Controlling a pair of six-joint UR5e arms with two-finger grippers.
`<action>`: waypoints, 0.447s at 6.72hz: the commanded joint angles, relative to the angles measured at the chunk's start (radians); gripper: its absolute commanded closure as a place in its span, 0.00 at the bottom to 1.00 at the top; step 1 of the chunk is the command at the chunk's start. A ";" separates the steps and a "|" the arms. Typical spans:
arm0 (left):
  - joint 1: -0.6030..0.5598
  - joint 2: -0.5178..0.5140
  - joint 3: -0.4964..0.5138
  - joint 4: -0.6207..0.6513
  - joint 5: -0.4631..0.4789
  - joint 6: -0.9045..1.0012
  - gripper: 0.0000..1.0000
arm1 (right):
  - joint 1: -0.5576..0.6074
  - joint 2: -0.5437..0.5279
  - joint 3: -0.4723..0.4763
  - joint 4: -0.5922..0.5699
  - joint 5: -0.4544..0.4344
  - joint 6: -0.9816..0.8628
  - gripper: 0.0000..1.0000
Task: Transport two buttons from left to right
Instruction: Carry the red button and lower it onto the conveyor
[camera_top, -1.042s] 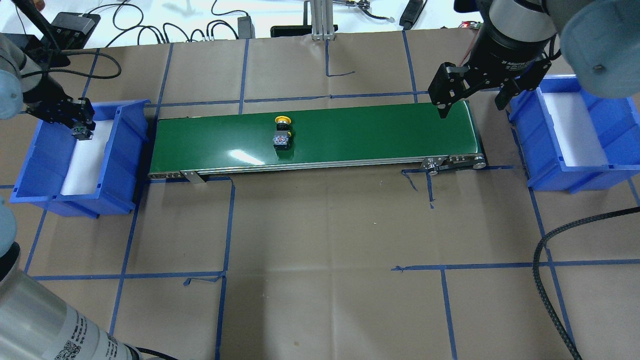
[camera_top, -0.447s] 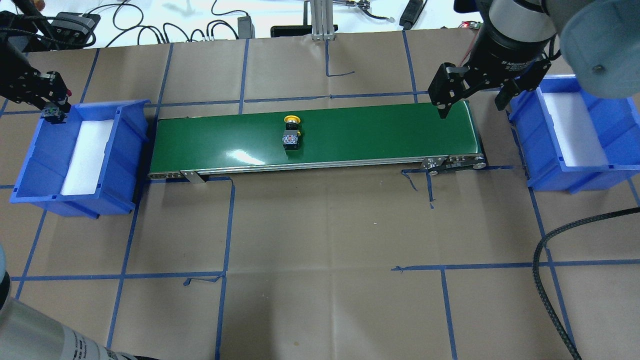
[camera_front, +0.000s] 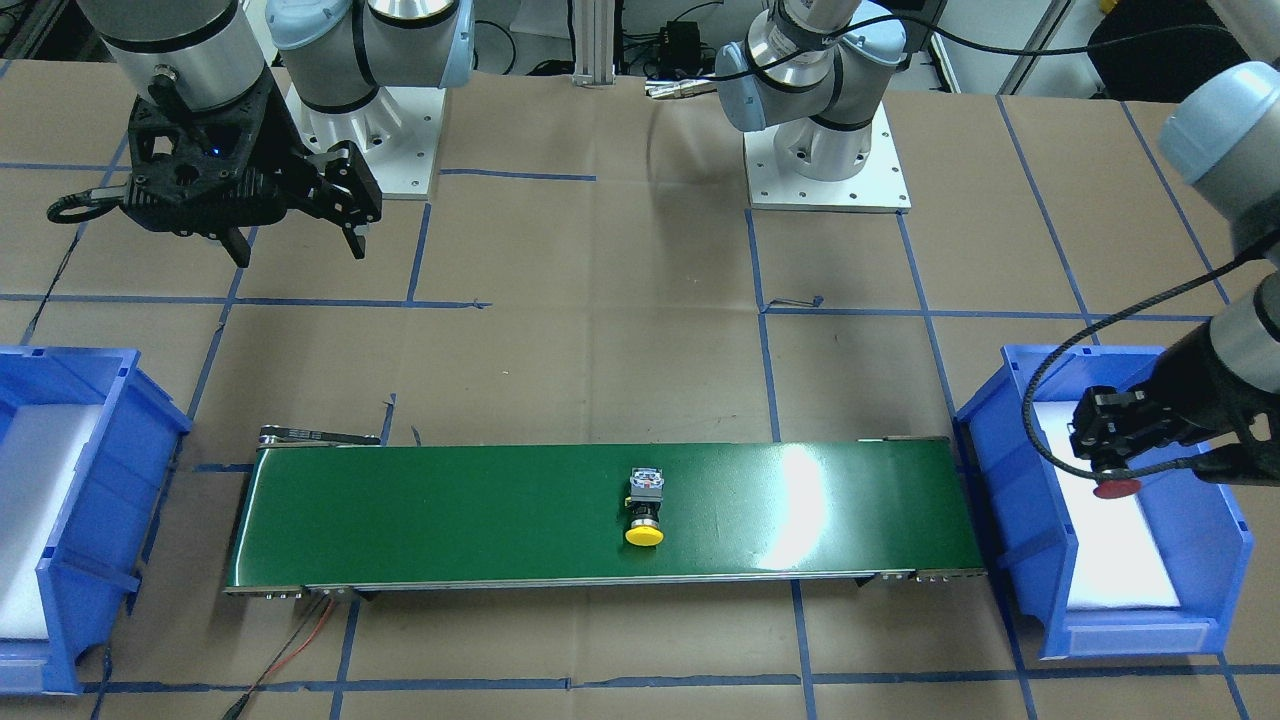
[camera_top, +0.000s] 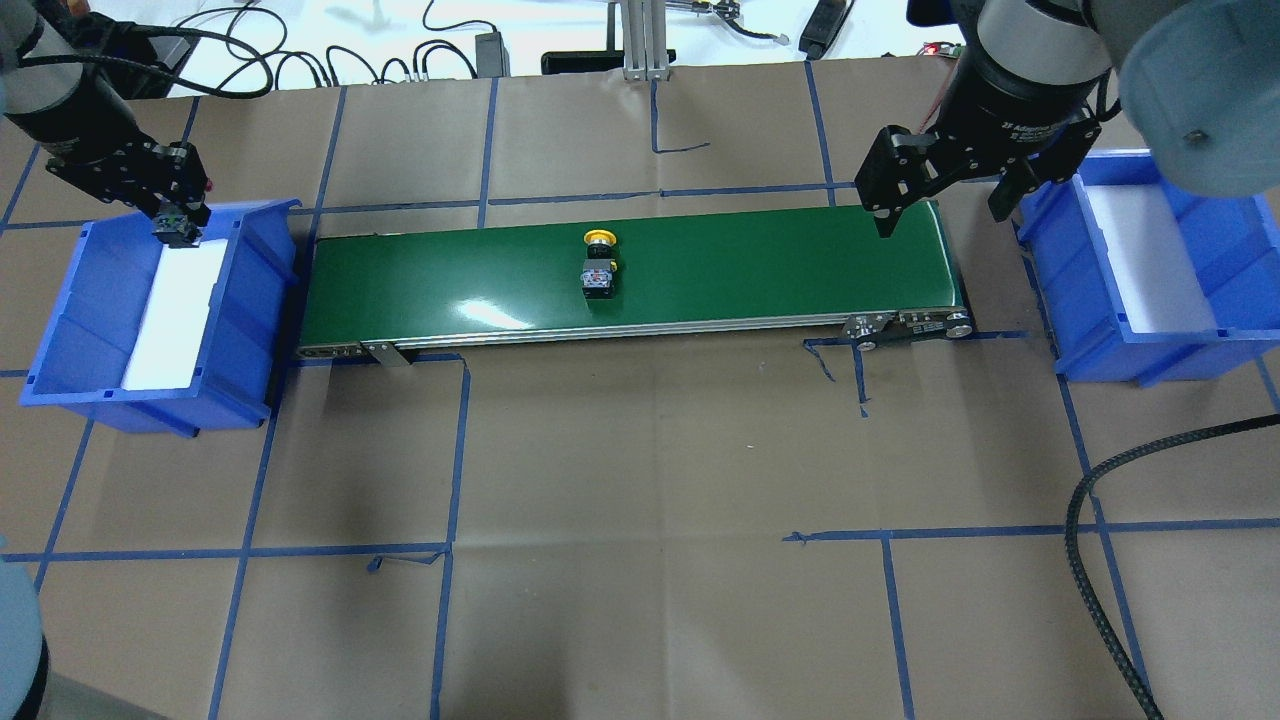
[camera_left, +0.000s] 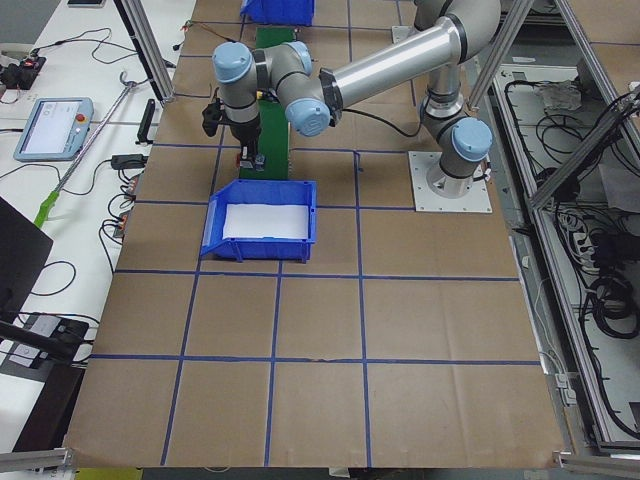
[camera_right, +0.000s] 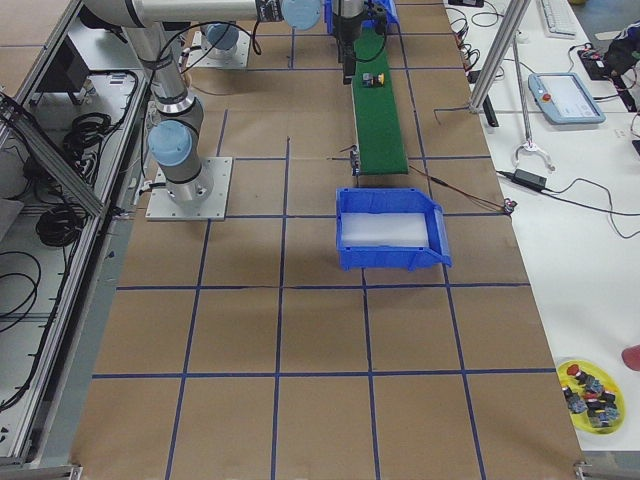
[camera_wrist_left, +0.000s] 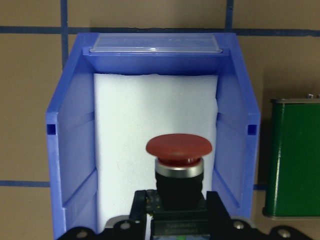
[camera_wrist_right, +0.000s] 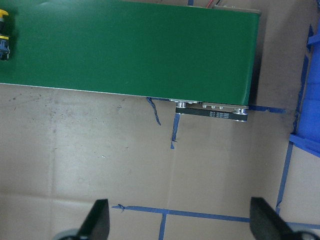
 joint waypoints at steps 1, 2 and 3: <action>-0.079 0.036 -0.070 0.016 -0.004 -0.045 1.00 | 0.000 0.000 0.000 0.000 0.000 0.000 0.00; -0.099 0.025 -0.072 0.017 -0.008 -0.119 1.00 | 0.000 0.000 0.000 0.000 0.000 0.000 0.00; -0.131 0.018 -0.071 0.023 -0.004 -0.144 1.00 | 0.000 0.000 0.002 0.000 0.000 0.000 0.00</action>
